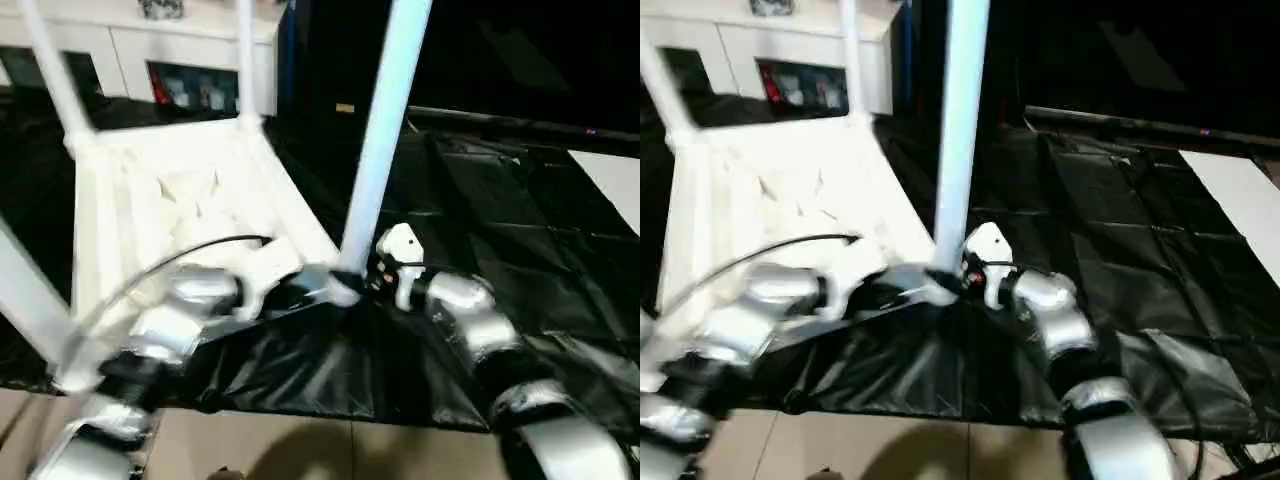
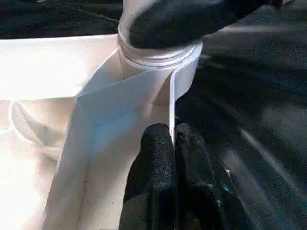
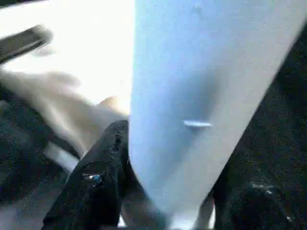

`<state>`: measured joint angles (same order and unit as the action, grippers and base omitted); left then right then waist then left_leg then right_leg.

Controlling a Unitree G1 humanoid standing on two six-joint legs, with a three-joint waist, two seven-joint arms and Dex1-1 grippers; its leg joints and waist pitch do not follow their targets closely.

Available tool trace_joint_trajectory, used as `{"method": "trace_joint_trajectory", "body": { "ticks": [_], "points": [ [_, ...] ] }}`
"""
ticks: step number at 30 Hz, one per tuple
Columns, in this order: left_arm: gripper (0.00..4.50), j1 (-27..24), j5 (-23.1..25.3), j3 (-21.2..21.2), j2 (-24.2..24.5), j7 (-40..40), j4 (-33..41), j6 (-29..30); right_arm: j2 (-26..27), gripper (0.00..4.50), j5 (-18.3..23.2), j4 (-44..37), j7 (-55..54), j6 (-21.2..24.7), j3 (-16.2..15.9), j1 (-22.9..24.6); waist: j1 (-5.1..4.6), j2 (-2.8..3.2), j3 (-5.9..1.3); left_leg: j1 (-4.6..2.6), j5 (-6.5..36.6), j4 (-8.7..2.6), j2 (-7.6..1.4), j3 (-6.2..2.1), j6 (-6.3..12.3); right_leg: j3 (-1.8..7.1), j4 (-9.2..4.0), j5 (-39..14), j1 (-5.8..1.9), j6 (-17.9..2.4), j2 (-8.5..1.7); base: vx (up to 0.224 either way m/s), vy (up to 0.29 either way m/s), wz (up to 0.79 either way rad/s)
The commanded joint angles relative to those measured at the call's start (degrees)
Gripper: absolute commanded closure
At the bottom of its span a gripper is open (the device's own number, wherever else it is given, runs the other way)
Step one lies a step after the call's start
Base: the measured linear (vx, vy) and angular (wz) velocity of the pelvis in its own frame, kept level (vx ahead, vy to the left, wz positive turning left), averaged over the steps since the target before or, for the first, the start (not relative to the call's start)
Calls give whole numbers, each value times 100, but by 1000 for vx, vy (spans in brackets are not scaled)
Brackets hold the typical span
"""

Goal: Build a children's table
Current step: Rotate leg to tighten

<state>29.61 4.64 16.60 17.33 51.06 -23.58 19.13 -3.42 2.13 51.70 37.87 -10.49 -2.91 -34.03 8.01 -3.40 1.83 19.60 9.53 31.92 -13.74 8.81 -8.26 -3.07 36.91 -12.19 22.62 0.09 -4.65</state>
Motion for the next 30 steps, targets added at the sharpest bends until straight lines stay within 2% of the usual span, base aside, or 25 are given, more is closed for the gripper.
{"method": "trace_joint_trajectory", "body": {
  "ticks": [1, 2, 3, 4, 5, 7, 10, 11, 12, 13, 15, 17, 20, 21, 22, 23, 24, 26, 27, 30],
  "points": [
    [450, 108, 81, 290, -510, -503, -147, 188, 559, 236, -276, 130, -409, 262, -411, 139, -45, 63, -204, 8, 1988, -390, 113, 80, -75, 176, -690, -2698, -153, -481, -256, 0, 0, 0],
    [450, 111, 89, 298, -521, -504, -149, 193, 580, 236, -274, 129, -419, 261, -412, 136, -47, 55, -208, 7, 2011, -389, 112, 81, -69, 177, -702, -2721, -149, -456, -255, 0, 0, 0],
    [450, 124, 124, 337, -568, -506, -160, 218, 677, 236, -265, 123, -464, 260, -419, 125, -44, 89, -217, 0, 2042, -387, 110, 73, -65, 177, -696, -2697, -143, -453, -256, 0, 0, 0],
    [450, 162, 199, 397, -665, -512, -196, 251, 893, 236, -248, 94, -529, 196, -435, 78, -51, 79, -219, 1, 2069, -388, 110, 80, -37, 180, -704, -2620, -131, -459, -245, 0, 0, 0],
    [450, 175, 215, 414, -684, -500, -206, 243, 960, 236, -233, 81, -521, 161, -441, 53, -54, 98, -218, -3, 2137, -391, 110, 80, -25, 182, -715, -2601, -118, -459, -240, 0, 0, 0],
    [450, 171, 221, 436, -631, -425, -181, 171, 995, 179, -151, 21, -449, 160, -405, 13, -51, 97, -218, -2, 2237, -397, 114, 74, 3, 172, -726, -2672, -114, -437, -237, 0, 0, 0],
    [450, 76, 111, 399, -363, -82, -35, -53, 813, 168, 82, -132, -144, 296, -241, -16, -51, 88, -219, 13, 2288, -411, 115, 58, 26, 170, -746, -2839, -119, -377, -253, 0, 0, 0],
    [450, 37, 78, 359, -282, -3, 21, -35, 720, 137, 129, -179, -36, 326, -218, -16, -50, 88, -240, 40, 2187, -413, 105, 55, 25, 180, -732, -2694, -132, -386, -252, 0, 0, 0],
    [450, 14, 63, 331, -238, 37, 53, -12, 662, 137, 152, -206, 22, 344, -209, -15, -41, 96, -253, 37, 2110, -412, 95, 52, 21, 184, -708, -2526, -134, -430, -251, 0, 0, 0],
    [450, -39, 11, 307, -147, 213, 108, -185, 538, 131, 161, -223, 138, 359, -219, -17, -44, 90, -250, 63, 1950, -406, 89, 68, 48, 187, -665, -2086, -142, -580, -227, 0, 0, 0],
    [450, -130, -87, 259, -20, 463, 229, -307, 343, 124, 126, -228, 327, 357, -252, -23, -50, 89, -254, 86, 1833, -409, 83, 74, 52, 189, -646, -1875, -162, -643, -226, 0, 0, 0],
    [450, -249, -252, 206, 169, 827, 411, -402, 52, 124, 133, -245, 855, 384, -315, -31, -42, 92, -283, 91, 1494, -382, 78, 94, 76, 190, -576, -1234, -200, -828, -210, 0, 0, 0],
    [450, -355, -406, 209, 401, 1260, 567, -532, -243, 124, 171, -316, 1562, 372, -407, -23, -28, 113, -297, 71, 1184, -339, 78, 126, 168, 190, -508, -497, -211, -1068, -184, 19, 4, 0],
    [450, -402, -517, 219, 534, 1525, 616, -630, -419, 124, 210, -422, 2098, 391, -502, 4, -31, 115, -308, 82, 1088, -330, 85, 121, 178, 187, -477, -313, -236, -1107, -181, 52, 19, -1],
    [450, -403, -520, 219, 537, 1531, 617, -632, -424, 124, 210, -424, 2111, 390, -504, 4, -37, 118, -320, 95, 934, -323, 90, 114, 214, 170, -444, -11, -268, -1162, -166, 52, 19, -1],
    [450, -421, -566, 219, 587, 1635, 635, -662, -498, 124, 217, -458, 2320, 382, -549, 13, -37, 124, -326, 72, 818, -305, 89, 124, 257, 164, -427, 279, -260, -1235, -154, 0, 0, 0],
    [450, -456, -696, 215, 728, 1959, 649, -705, -694, 124, 238, -486, 2927, 366, -660, -11, -40, 120, -319, 75, 798, -303, 89, 127, 280, 164, -421, 361, -261, -1269, -154, 0, 0, 0],
    [450, -465, -731, 218, 773, 2059, 651, -713, -751, 124, 261, -490, 3115, 382, -696, -23, -20, 120, -320, 64, 792, -286, 85, 152, 345, 156, -414, 445, -271, -1353, -153, 0, 0, 0],
    [450, -468, -796, 231, 864, 2293, 623, -694, -859, 150, 319, -531, 3540, 449, -794, -34, -13, 109, -320, 61, 794, -282, 83, 158, 358, 156, -413, 442, -273, -1369, -156, 0, 0, 0],
    [450, -448, -808, 245, 934, 2425, 571, -759, -938, 161, 352, -556, 3856, 501, -875, -50, 2, 112, -307, 57, 930, -293, 67, 166, 355, 159, -427, 214, -271, -1387, -177, 0, 0, 0]
  ]
}}
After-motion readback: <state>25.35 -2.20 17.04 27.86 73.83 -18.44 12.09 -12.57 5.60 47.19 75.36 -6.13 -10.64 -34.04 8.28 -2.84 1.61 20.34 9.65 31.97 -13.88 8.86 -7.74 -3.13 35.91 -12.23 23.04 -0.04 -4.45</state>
